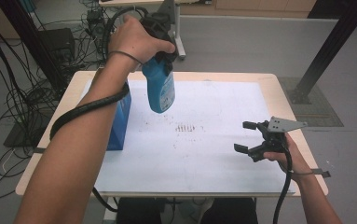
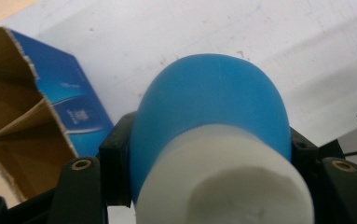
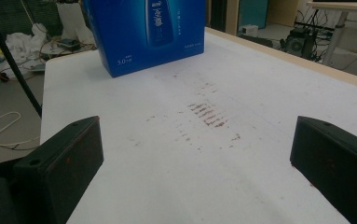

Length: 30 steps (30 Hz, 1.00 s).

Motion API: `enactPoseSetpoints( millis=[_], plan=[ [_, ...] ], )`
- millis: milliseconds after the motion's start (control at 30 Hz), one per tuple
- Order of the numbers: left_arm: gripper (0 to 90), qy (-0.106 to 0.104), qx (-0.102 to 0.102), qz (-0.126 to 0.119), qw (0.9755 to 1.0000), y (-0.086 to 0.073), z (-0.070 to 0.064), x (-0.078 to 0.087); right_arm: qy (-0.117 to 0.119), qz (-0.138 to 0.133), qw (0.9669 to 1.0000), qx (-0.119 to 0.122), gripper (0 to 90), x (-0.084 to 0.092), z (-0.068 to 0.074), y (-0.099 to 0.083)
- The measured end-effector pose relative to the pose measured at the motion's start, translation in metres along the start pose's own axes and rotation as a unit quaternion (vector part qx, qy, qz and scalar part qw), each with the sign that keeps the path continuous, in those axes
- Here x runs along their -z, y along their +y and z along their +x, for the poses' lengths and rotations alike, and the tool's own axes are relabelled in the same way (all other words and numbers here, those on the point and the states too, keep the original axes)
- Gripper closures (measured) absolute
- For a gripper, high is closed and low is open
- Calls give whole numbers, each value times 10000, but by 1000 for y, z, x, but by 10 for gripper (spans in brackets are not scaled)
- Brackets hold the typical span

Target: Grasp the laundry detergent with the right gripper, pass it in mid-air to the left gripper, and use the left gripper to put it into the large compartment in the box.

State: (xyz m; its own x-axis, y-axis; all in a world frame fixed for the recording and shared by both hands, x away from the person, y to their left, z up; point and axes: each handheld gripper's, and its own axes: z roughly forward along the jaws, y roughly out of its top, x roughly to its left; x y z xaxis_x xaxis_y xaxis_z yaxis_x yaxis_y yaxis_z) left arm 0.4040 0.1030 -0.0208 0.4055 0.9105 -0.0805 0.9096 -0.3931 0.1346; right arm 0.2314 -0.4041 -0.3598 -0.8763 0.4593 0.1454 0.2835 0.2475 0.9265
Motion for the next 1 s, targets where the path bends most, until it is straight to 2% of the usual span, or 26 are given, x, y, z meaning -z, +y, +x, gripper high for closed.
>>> enactPoseSetpoints(
  millis=[33,133,167,233,433,567,700,1000],
  plan=[
    [375,21,137,-19,9999,0,7,2,-5,-9,10000,9,23,0,0,0],
    [375,12,242,-47,9997,-1,14,5,-11,-35,10000,8,23,0,0,1],
    [375,1,344,-56,9994,-2,23,9,-14,-42,10000,5,23,0,0,1],
    [375,26,461,-59,9989,-3,30,12,-20,-47,10000,13,23,0,0,1],
    [375,227,856,-102,9960,-8,49,22,-35,-61,10000,4,23,1,0,1],
    [375,395,1134,-94,9927,-11,65,26,-41,-87,10000,4,23,1,0,0],
    [375,490,1259,-102,9908,-14,71,30,-32,-102,9999,-10,23,0,0,0],
    [375,674,1689,-86,9833,-22,98,45,-25,-95,10000,-13,24,-3,0,0]
  ],
)
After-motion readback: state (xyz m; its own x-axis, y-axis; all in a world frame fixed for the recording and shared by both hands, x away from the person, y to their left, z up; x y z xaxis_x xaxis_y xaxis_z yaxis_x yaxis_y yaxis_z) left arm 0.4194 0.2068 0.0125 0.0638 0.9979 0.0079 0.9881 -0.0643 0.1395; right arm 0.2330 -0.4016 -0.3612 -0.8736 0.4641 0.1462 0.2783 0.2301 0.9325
